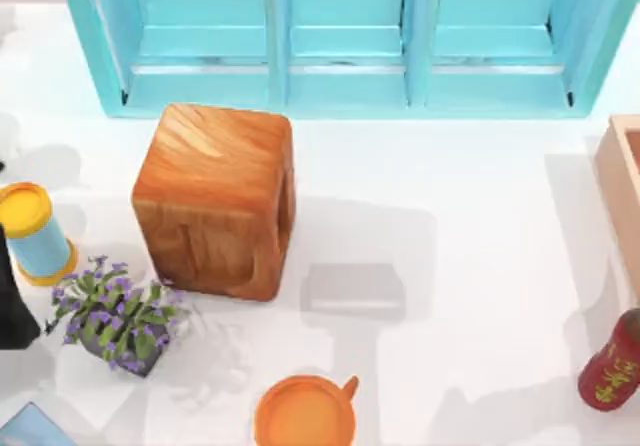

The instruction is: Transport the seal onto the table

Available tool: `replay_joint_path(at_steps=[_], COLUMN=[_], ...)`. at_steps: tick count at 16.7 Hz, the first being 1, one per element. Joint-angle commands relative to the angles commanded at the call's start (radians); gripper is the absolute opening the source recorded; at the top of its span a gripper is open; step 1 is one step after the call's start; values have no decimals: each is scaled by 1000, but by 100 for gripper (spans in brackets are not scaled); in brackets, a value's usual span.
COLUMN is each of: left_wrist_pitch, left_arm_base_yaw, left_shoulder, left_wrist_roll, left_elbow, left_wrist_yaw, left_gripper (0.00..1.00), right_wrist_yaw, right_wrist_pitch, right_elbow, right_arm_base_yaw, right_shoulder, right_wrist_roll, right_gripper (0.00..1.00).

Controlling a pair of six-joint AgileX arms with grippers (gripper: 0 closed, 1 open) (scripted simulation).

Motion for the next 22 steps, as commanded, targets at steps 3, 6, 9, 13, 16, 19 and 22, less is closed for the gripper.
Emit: replay_joint_path(at_steps=[3, 6, 9, 13, 16, 19, 22], left_wrist_pitch=[0, 0, 0, 0, 0, 0, 0], left_arm_base_yaw=[0, 0, 0, 0, 0, 0, 0], left_shoulder=[0, 0, 0, 0, 0, 0, 0], left_wrist_roll=[0, 0, 0, 0, 0, 0, 0], left_elbow=[0, 0, 0, 0, 0, 0, 0], left_wrist_yaw=[0, 0, 0, 0, 0, 0, 0], left_gripper=[100, 100, 100, 100, 100, 100, 100], right_wrist_yaw=[0, -1, -1, -2, -2, -1, -1], right_wrist_pitch=[-11, -103, -266, -542, -754, -948, -1104], right_elbow=[11, 104, 272, 554, 771, 969, 1128], right_arm_base_yaw=[-3, -30, -75, -153, -213, -269, -315], right_shoulder=[12, 108, 299, 668, 967, 1234, 1435], right_wrist_roll=[-4, -31, -78, -155, -214, -268, -311], right_gripper=[100, 100, 100, 100, 100, 100, 100])
